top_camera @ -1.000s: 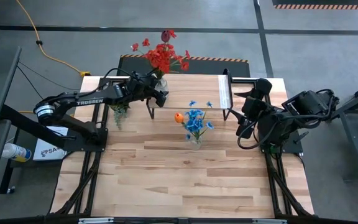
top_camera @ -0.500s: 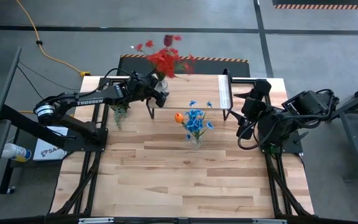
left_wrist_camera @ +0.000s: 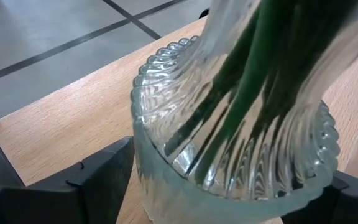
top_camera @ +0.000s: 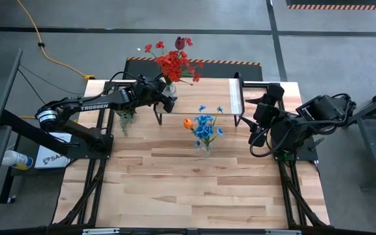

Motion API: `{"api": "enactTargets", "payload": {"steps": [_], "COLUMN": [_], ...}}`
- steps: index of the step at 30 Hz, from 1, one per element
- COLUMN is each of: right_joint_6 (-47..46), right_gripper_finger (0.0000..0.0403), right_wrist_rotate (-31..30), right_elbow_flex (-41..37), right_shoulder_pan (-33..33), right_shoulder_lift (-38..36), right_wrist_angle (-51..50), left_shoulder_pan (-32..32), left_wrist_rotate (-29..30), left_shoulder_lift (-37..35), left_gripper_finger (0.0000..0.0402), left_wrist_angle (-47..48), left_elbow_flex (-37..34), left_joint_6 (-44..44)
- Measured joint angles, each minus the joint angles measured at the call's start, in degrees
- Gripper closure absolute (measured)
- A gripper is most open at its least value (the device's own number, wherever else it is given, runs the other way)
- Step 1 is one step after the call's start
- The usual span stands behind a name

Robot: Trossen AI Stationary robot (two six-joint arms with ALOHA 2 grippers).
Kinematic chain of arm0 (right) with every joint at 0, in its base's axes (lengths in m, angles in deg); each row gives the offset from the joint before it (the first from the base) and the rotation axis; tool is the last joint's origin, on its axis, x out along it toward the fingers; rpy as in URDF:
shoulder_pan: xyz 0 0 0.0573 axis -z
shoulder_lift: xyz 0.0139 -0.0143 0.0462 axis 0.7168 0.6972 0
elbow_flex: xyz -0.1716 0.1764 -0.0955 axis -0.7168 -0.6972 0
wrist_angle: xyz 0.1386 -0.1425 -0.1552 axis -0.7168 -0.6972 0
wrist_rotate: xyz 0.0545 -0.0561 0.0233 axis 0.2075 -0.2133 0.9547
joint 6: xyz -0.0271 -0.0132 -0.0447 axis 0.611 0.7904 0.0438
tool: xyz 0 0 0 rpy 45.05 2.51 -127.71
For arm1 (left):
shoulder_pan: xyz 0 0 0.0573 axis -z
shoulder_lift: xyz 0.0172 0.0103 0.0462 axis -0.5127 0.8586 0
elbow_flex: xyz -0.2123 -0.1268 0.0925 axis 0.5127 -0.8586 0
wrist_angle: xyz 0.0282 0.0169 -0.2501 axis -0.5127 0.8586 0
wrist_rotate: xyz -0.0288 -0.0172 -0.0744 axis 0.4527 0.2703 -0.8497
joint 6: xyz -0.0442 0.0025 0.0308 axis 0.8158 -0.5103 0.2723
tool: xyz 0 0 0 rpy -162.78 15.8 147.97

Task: Pick and place flowers into a vace then onto a shelf
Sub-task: Put the transparent vase on the shelf

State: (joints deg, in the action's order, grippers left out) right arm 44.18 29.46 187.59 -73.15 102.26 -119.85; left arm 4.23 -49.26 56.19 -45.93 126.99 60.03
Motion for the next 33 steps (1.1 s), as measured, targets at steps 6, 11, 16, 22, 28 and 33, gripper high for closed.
{"api": "enactTargets", "payload": {"steps": [6,11,16,22,28,33], "right_joint_6": [0.0,0.0,0.0,0.0,0.0,0.0], "right_gripper_finger": [0.0158,0.0158,0.0158,0.0158,0.0158,0.0158], "right_wrist_rotate": [0.0,0.0,0.1,0.2,0.1,0.1], "right_elbow_flex": [0.0,0.0,0.0,0.0,0.0,0.0], "right_shoulder_pan": [0.0,0.0,0.0,0.0,0.0,0.0], "right_shoulder_lift": [0.0,0.0,0.0,0.0,0.0,0.0], "right_wrist_angle": [0.0,0.0,0.0,0.0,0.0,-0.1], "left_shoulder_pan": [0.0,0.0,0.0,0.0,0.0,0.0], "left_wrist_rotate": [0.0,0.0,0.1,0.3,0.4,0.0], "left_shoulder_lift": [0.0,-0.1,-0.1,-1.8,-4.0,-6.0], "left_gripper_finger": [0.0037,0.0037,0.0037,0.0037,0.0037,0.0037], "left_wrist_angle": [0.0,-0.1,-0.2,-0.2,0.1,0.8], "left_elbow_flex": [0.0,0.0,0.0,0.0,0.0,0.0], "left_joint_6": [0.4,0.5,0.4,-2.0,-2.6,-2.7]}}
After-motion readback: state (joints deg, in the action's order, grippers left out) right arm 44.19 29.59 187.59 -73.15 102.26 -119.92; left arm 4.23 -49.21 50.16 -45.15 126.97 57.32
